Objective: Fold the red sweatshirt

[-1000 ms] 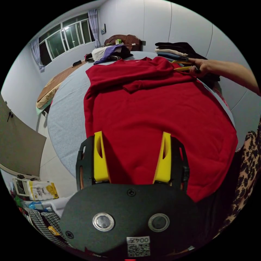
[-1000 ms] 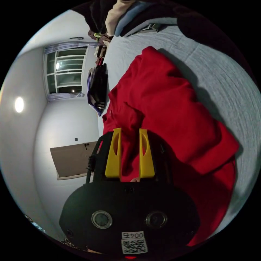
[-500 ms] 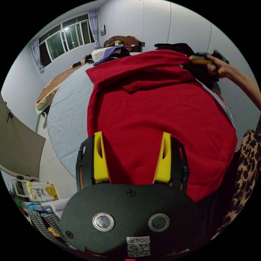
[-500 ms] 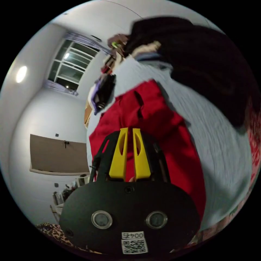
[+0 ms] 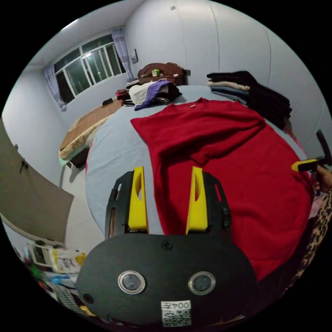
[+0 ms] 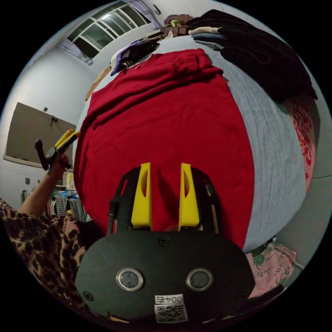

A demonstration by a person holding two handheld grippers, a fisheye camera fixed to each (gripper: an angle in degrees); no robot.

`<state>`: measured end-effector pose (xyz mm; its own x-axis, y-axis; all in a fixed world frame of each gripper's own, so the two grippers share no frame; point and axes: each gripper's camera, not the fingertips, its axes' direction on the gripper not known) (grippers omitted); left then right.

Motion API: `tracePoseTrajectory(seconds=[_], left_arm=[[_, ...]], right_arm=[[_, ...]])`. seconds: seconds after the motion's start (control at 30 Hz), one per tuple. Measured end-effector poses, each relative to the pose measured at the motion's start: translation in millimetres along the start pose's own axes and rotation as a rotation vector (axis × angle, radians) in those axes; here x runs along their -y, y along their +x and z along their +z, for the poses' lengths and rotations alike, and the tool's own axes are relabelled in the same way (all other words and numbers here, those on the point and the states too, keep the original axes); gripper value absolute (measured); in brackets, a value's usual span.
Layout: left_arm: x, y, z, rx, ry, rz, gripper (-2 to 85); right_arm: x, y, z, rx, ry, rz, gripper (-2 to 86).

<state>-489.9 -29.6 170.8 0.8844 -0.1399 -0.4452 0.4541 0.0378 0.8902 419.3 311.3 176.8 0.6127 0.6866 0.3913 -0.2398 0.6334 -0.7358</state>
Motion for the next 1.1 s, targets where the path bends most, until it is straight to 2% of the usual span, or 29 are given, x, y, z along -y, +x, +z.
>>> tracePoseTrajectory(seconds=[0.1,0.2,0.5,0.73,0.87,1.1], left_arm=[[21,6,17,0.08,-0.015,0.157,14.7],[33,10,32,0.119,-0.044,0.254,13.8],[46,-5,45,0.16,-0.062,0.346,10.8],[65,-47,18,0.113,0.01,0.246,4.4],[49,-115,18,-0.021,0.006,0.042,3.5],[57,-145,20,-0.051,-0.055,0.076,4.8]], right_arm=[[3,-5,9,-0.085,-0.016,0.002,9.0],[4,-1,13,-0.081,-0.018,0.027,6.1],[8,4,21,-0.059,-0.032,0.075,4.1],[9,3,22,-0.07,-0.035,0.088,3.7],[13,8,21,-0.06,-0.049,0.111,3.7],[16,13,15,-0.065,-0.059,0.12,3.9]])
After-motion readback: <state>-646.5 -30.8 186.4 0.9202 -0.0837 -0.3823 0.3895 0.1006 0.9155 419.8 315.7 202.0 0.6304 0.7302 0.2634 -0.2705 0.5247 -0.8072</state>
